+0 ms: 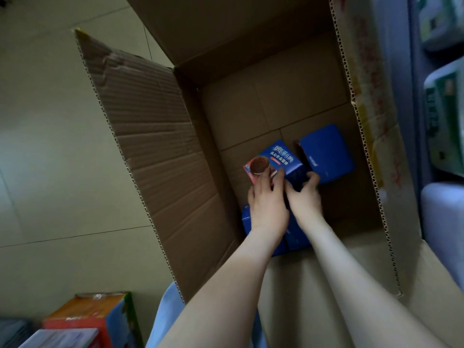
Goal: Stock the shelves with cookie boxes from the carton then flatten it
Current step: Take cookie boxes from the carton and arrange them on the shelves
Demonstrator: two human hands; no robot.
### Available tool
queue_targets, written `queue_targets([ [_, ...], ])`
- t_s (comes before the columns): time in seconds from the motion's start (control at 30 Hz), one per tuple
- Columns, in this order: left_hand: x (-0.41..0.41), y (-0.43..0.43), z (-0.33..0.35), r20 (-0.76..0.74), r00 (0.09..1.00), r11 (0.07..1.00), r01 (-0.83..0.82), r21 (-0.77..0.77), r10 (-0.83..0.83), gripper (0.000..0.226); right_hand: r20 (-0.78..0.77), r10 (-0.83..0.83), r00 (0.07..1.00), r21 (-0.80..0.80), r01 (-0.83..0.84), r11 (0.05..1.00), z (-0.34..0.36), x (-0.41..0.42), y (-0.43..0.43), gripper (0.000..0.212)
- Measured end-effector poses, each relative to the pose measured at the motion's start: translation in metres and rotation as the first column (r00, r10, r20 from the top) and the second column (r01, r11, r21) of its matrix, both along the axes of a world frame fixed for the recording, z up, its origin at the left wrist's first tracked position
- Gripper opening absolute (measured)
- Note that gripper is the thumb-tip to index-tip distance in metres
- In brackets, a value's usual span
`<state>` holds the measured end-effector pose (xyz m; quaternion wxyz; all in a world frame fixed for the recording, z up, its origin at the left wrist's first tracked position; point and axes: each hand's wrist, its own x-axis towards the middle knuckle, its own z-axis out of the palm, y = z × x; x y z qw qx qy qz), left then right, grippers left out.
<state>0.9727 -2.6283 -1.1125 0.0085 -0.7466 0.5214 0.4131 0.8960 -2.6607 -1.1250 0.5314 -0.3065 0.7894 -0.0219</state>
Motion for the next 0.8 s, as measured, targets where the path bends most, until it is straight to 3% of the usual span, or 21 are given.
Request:
queue_targets([
  [0.1,0.011,-0.001,0.004,-0.132,0.962,0.969,-0.227,0.094,0.238,0.076,0.137,-0.188,0.973,0.036,0.185,0.982,-0.007,0.004,-0.001,0.072],
  [0.17,0.014,-0.005,0.009,-0.209,0.912,0.932,-0.323,0.167,0.354,0.075,0.207,-0.316,0.926,0.084,0.305,0.949,-0.011,0.009,-0.004,0.077],
  [0.27,0.018,-0.01,0.015,-0.249,0.862,0.895,-0.402,0.195,0.441,0.065,0.179,-0.424,0.888,0.086,0.415,0.906,-0.011,0.018,-0.011,0.079],
  [0.37,0.025,-0.016,0.03,-0.234,0.836,0.867,-0.475,0.148,0.497,0.051,0.111,-0.377,0.919,0.038,0.376,0.926,0.005,0.031,-0.019,0.087],
  [0.47,0.019,-0.014,0.084,-0.151,0.775,0.784,-0.621,0.0,0.614,0.038,0.144,-0.207,0.968,-0.016,0.212,0.977,0.055,0.044,-0.02,0.092],
  [0.57,0.016,-0.01,0.156,-0.057,0.741,0.732,-0.67,-0.121,0.669,0.037,0.188,-0.068,0.98,-0.108,0.09,0.99,0.132,0.05,-0.015,0.08],
  [0.8,0.015,-0.04,0.347,-0.269,0.863,0.796,-0.501,-0.34,0.429,0.023,0.179,-0.112,0.977,-0.362,0.171,0.916,0.343,0.021,-0.043,0.073],
])
